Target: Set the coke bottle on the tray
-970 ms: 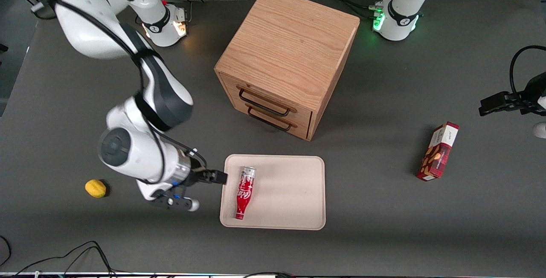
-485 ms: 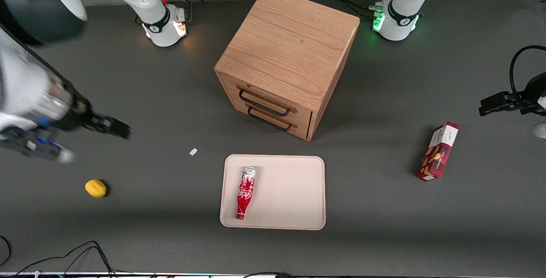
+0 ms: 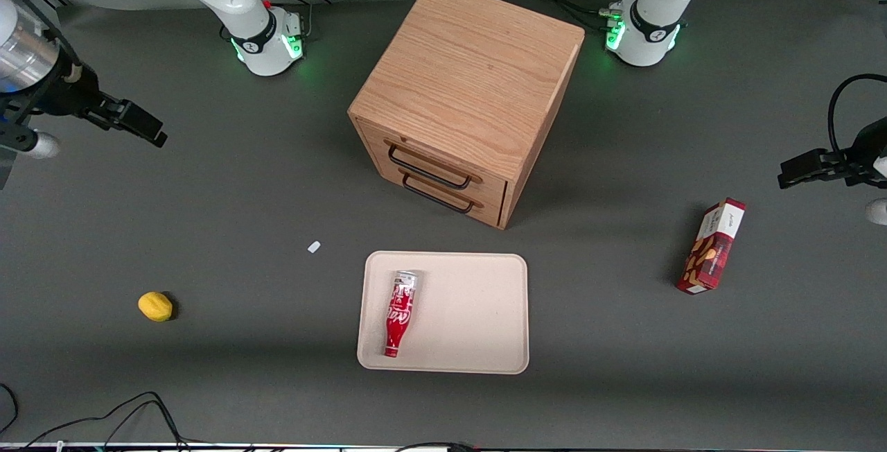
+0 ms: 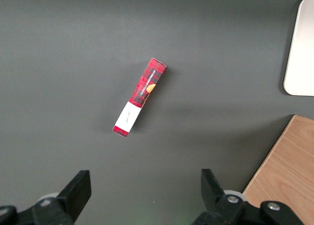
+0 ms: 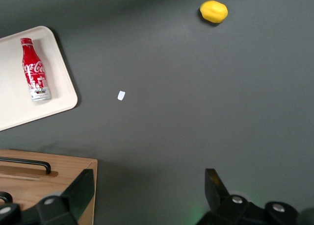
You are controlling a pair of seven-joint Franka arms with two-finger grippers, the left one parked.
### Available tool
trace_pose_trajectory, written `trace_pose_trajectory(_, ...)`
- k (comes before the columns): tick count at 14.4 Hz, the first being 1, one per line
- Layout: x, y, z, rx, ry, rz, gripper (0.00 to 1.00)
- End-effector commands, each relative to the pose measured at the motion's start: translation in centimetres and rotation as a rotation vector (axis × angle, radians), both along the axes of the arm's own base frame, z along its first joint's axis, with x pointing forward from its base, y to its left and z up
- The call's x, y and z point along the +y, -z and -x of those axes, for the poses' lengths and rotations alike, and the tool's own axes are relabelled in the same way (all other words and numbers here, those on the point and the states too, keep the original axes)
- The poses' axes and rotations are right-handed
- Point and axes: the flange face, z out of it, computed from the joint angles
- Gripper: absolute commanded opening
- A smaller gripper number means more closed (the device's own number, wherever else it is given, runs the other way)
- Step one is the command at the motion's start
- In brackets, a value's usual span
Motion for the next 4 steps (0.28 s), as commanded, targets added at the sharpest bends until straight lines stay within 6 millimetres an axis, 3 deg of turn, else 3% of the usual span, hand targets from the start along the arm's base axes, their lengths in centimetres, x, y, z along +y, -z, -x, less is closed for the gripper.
trace_pose_trajectory(1, -0.37, -0.04, 0.92, -0.015, -0.031, -0.021, 1.00)
trace_pose_trajectory(4, -0.94, -0.38, 0.24, -0.013, -0.024, -0.022, 1.00)
